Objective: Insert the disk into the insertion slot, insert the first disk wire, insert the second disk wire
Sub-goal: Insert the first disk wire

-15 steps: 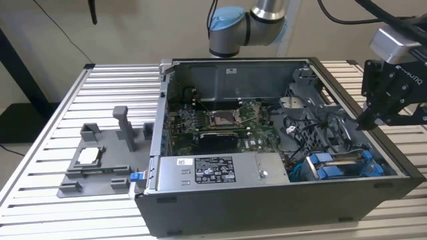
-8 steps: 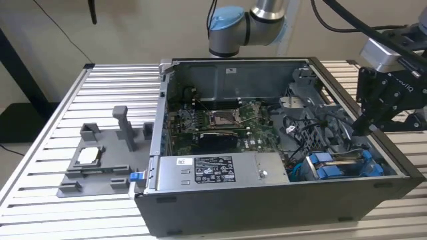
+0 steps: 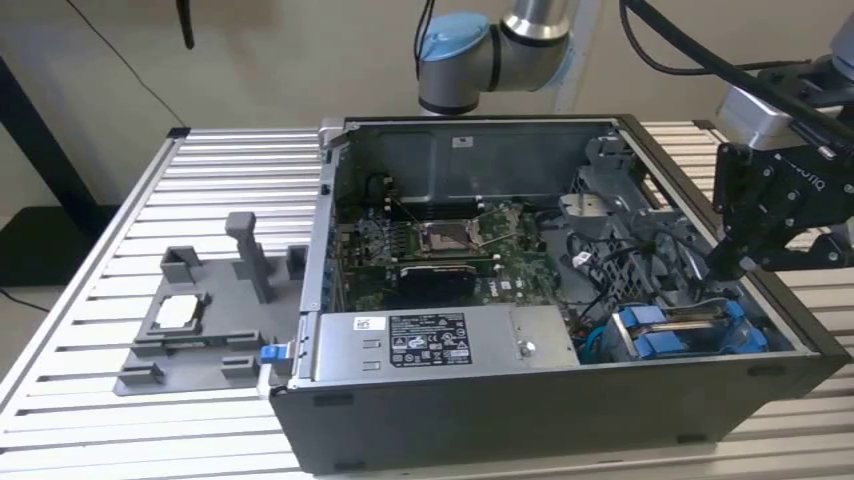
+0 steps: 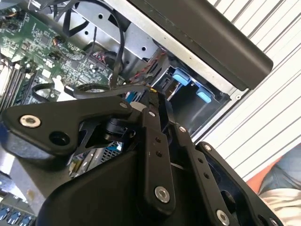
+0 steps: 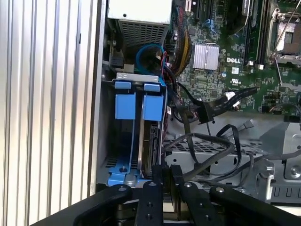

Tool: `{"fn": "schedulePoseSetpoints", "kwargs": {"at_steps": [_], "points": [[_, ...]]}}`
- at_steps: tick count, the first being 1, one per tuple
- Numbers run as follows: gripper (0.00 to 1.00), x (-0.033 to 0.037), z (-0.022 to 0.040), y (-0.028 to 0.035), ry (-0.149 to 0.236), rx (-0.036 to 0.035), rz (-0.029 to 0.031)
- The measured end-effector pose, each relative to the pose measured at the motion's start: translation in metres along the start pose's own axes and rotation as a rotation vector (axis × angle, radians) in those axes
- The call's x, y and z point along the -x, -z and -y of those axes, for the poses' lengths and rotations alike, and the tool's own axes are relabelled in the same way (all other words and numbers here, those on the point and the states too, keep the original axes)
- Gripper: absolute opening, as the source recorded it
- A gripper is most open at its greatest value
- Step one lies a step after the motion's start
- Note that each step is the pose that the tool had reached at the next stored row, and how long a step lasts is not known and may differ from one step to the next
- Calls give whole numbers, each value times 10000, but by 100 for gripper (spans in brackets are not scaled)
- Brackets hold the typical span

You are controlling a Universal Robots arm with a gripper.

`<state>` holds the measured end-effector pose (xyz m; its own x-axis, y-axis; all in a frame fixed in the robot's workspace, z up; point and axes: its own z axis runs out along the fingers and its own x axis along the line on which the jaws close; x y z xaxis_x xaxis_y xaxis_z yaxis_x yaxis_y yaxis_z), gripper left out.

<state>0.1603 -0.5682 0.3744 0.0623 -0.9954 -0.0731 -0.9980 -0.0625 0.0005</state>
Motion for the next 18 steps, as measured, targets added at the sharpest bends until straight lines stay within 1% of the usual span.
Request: {"fn": "schedulePoseSetpoints", "kwargs": {"at_steps": [3,7,11,16,18], "points": [[19,-1,-3,-23,-7,-7,-3],[19,-4,-24,-92,-122,-27,-6],[19,-9,-25,-156,-235,-52,-19],[19,-13,-25,-199,-236,-49,-99],[19,-15,-25,-225,-236,-46,-139]]}}
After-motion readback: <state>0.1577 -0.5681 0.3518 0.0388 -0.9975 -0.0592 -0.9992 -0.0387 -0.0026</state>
